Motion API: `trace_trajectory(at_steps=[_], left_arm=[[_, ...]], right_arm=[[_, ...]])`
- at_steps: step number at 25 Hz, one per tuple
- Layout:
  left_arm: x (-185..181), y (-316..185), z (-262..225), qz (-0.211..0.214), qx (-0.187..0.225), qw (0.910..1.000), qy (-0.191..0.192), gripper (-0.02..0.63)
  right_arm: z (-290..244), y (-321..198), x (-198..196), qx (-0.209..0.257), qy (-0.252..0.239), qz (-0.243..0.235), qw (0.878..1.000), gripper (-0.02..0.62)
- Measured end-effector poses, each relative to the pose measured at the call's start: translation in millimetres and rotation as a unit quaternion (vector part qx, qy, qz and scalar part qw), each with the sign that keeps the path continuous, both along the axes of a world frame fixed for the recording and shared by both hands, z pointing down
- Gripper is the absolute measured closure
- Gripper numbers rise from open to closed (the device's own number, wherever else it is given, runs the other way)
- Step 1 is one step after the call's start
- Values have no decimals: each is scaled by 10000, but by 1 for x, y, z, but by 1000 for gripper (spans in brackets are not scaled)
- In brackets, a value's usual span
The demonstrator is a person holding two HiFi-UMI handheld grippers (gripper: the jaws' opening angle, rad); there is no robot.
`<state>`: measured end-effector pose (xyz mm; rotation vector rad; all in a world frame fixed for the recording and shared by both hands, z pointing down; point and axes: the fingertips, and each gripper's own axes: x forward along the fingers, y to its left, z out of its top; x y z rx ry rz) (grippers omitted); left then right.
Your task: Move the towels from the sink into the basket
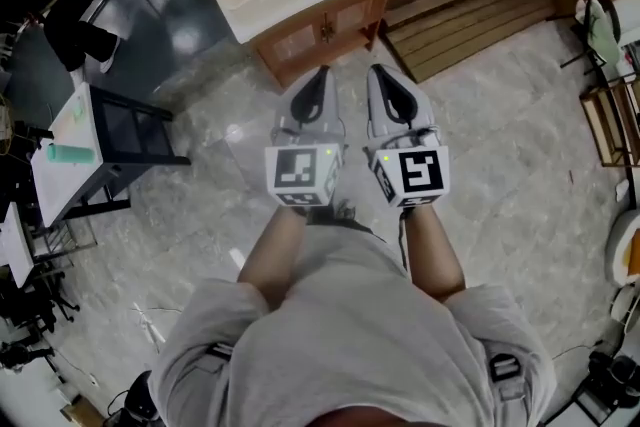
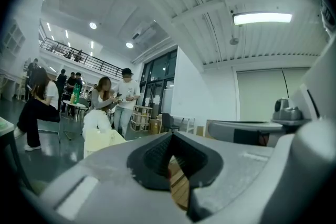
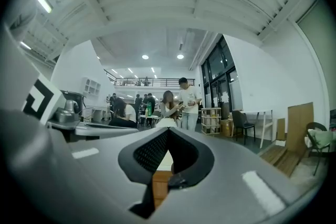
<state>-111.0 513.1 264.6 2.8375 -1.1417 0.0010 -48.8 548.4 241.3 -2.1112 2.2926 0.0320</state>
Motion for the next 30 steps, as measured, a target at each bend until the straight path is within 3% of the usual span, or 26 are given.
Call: trace_trajectory(at_steps=[5,12,19,30], left_arm=[[43,-53,14,188,-83,9998,43,586],[95,-165,8,245,-188,9993,199,584],[113,-279,-15,215,-176,9985,468,585],[157,-354,-9,256,-281,9988,297,584]], right_arm=[[12,-50,39,-112,65,154,9998,589],[10,-161,81,-326,182,68,9993,589],[-7,-269,98,-315,467,-28,9984,589],[2,-366,134,-469,456,-281,9975,589]])
